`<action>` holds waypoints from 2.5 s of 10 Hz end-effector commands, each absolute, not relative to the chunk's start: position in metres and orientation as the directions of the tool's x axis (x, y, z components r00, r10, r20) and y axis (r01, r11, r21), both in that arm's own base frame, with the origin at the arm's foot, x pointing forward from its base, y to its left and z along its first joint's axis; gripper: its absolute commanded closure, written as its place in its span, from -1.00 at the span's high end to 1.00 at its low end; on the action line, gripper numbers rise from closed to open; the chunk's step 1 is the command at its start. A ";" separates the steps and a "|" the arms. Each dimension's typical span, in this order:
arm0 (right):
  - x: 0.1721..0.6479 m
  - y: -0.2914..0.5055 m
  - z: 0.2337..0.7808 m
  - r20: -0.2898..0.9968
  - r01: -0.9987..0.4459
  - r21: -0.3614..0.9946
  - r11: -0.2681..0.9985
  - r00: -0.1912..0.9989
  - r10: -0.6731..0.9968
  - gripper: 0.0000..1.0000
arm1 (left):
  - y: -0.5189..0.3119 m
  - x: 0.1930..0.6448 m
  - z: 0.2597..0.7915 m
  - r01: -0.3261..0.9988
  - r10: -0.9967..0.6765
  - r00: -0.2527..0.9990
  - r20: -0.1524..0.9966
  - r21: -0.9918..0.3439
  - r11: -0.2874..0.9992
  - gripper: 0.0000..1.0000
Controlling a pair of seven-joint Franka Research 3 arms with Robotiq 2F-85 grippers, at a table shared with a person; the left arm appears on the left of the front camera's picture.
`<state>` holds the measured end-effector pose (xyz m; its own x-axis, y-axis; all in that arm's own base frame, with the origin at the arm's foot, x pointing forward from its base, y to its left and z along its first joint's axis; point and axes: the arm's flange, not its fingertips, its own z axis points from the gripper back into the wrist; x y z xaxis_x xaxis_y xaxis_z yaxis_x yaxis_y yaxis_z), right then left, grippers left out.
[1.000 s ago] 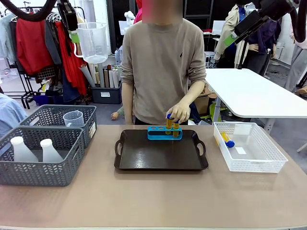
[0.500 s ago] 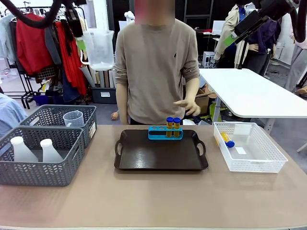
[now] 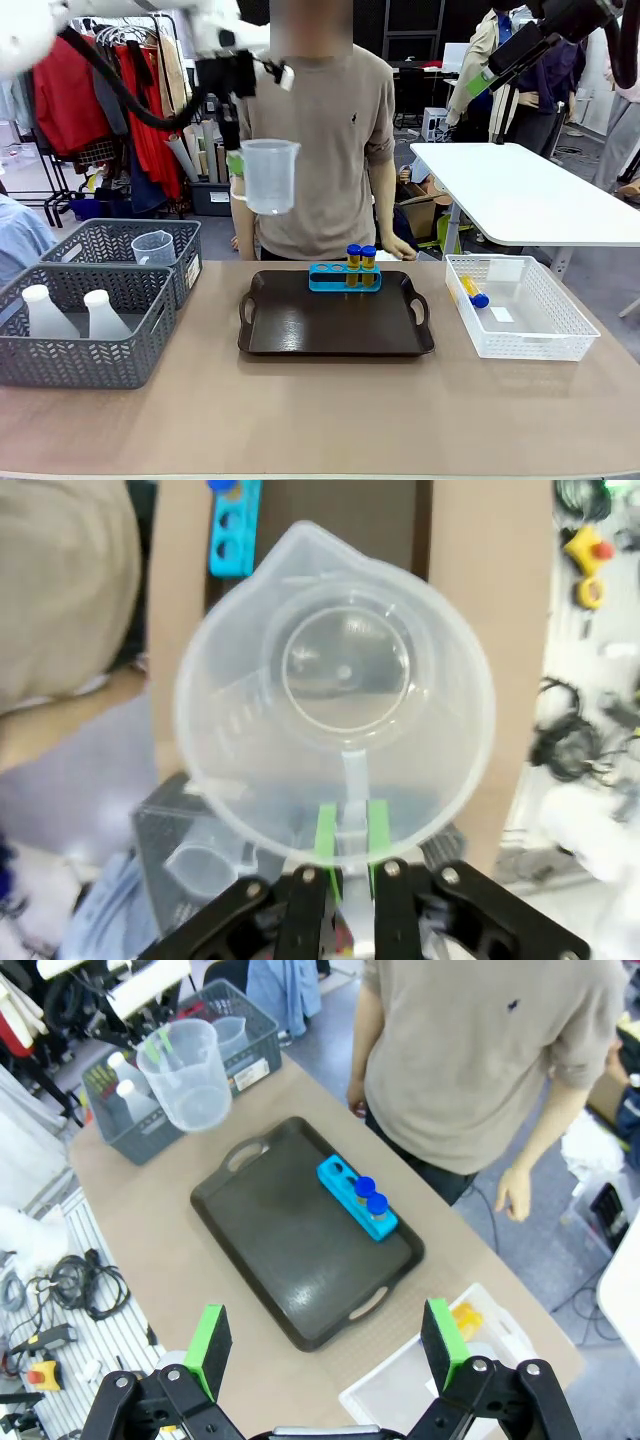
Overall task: Prepare the laboratory tools.
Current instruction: Pick up one Large Measuring Cup and place it on the Handle tray.
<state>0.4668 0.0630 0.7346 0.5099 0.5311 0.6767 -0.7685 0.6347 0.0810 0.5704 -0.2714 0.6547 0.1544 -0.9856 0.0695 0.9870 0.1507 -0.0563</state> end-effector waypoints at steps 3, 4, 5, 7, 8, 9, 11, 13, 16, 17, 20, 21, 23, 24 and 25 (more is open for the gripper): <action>0.466 0.062 0.736 0.678 -0.769 0.080 0.634 0.508 0.531 1.00 | -0.322 0.582 0.598 0.992 -0.990 0.123 0.071 0.013 0.124 -1.00; 0.466 0.062 0.736 0.678 -0.769 0.080 0.634 0.508 0.531 1.00 | -0.334 0.585 0.588 0.992 -0.987 0.122 0.104 0.025 0.126 -1.00; 0.466 0.062 0.736 0.678 -0.769 0.080 0.634 0.508 0.531 1.00 | -0.342 0.589 0.577 0.994 -0.985 0.106 0.132 0.010 0.109 -1.00; 0.466 0.062 0.736 0.678 -0.769 0.080 0.634 0.508 0.531 1.00 | -0.340 0.591 0.564 0.996 -0.986 0.067 0.151 -0.076 0.056 -1.00; 0.466 0.062 0.736 0.678 -0.769 0.080 0.634 0.508 0.531 1.00 | -0.351 0.596 0.571 0.995 -0.988 0.096 0.124 -0.001 0.097 -1.00; 0.466 0.062 0.736 0.678 -0.769 0.080 0.634 0.508 0.531 1.00 | -0.351 0.596 0.571 0.995 -0.988 0.096 0.124 -0.001 0.097 -1.00; 0.466 0.062 0.736 0.678 -0.769 0.080 0.634 0.508 0.531 1.00 | -0.353 0.591 0.546 0.998 -0.990 0.055 0.131 0.011 0.057 -1.00; 0.466 0.062 0.736 0.678 -0.769 0.080 0.634 0.508 0.531 1.00 | -0.387 0.597 0.493 0.998 -0.994 -0.060 0.093 0.007 -0.059 -1.00; 0.466 0.062 0.736 0.678 -0.769 0.080 0.634 0.508 0.531 1.00 | -0.430 0.595 0.438 0.987 -0.984 -0.163 0.069 -0.001 -0.163 -1.00; 0.466 0.062 0.736 0.678 -0.769 0.080 0.634 0.508 0.531 1.00 | -0.437 0.593 0.422 0.985 -0.984 -0.169 0.058 -0.010 -0.170 -1.00; 0.466 0.062 0.736 0.678 -0.769 0.080 0.634 0.508 0.531 1.00 | -0.452 0.590 0.395 0.979 -0.977 -0.204 0.065 0.006 -0.204 -1.00; 0.466 0.062 0.736 0.678 -0.769 0.080 0.634 0.508 0.531 1.00 | -0.456 0.591 0.392 0.978 -0.976 -0.207 0.069 0.019 -0.207 -1.00; 0.466 0.062 0.736 0.678 -0.769 0.080 0.634 0.508 0.531 1.00 | -0.462 0.592 0.387 0.978 -0.975 -0.207 0.081 0.036 -0.205 -1.00; 0.466 0.062 0.736 0.678 -0.769 0.080 0.634 0.508 0.531 1.00 | -0.466 0.591 0.385 0.975 -0.971 -0.221 0.089 0.037 -0.219 -1.00; 0.466 0.062 0.736 0.678 -0.769 0.080 0.634 0.508 0.531 1.00 | -0.467 0.590 0.385 0.974 -0.969 -0.228 0.097 0.031 -0.226 -1.00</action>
